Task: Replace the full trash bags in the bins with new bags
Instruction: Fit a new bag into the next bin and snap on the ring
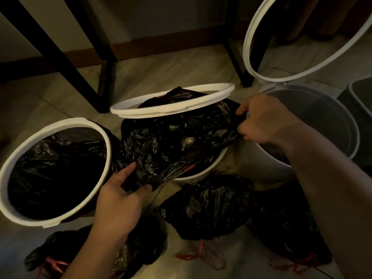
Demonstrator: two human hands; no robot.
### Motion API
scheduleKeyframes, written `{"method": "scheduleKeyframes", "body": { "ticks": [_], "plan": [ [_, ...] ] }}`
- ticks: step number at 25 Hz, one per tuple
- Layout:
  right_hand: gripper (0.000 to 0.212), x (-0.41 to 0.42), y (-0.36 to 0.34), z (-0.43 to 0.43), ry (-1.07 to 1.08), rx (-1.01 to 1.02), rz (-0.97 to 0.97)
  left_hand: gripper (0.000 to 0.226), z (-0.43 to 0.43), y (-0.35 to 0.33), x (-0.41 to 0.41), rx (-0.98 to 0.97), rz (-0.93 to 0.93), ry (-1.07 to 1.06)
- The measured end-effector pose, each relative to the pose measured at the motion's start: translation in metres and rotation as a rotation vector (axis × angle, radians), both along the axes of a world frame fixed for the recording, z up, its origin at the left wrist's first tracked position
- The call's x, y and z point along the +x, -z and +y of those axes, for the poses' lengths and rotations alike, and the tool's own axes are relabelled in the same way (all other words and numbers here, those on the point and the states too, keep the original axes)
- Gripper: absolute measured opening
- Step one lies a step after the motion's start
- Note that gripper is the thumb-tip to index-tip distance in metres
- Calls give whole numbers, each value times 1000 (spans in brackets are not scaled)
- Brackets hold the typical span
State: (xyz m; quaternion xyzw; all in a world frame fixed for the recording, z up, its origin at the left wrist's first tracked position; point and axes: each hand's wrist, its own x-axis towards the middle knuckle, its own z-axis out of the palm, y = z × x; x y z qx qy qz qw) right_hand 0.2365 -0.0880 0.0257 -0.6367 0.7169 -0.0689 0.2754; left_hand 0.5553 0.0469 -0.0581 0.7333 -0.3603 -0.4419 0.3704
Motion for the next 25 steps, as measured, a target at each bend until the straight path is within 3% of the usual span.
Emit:
{"method": "scheduleKeyframes", "body": {
  "ticks": [4,7,11,16,19,23,25],
  "plan": [
    [28,6,3,8,-172,70,147,99,5,13,-2,20,-183,172],
    [18,14,8,11,-256,99,217,106,8,19,-9,-48,-374,207],
    [41,26,25,15,-219,-63,267,110,5,23,-16,-107,-515,189],
    [39,32,37,21,-193,-102,292,110,-1,28,-27,-153,-581,234],
    [10,31,34,19,-193,-93,278,107,-2,22,-26,-119,-559,211],
    [9,17,9,10,-143,-153,200,74,-3,0,-17,-177,-412,115],
    [23,16,2,5,-98,-326,182,56,-9,-14,-16,-262,-510,117]
  ]
}}
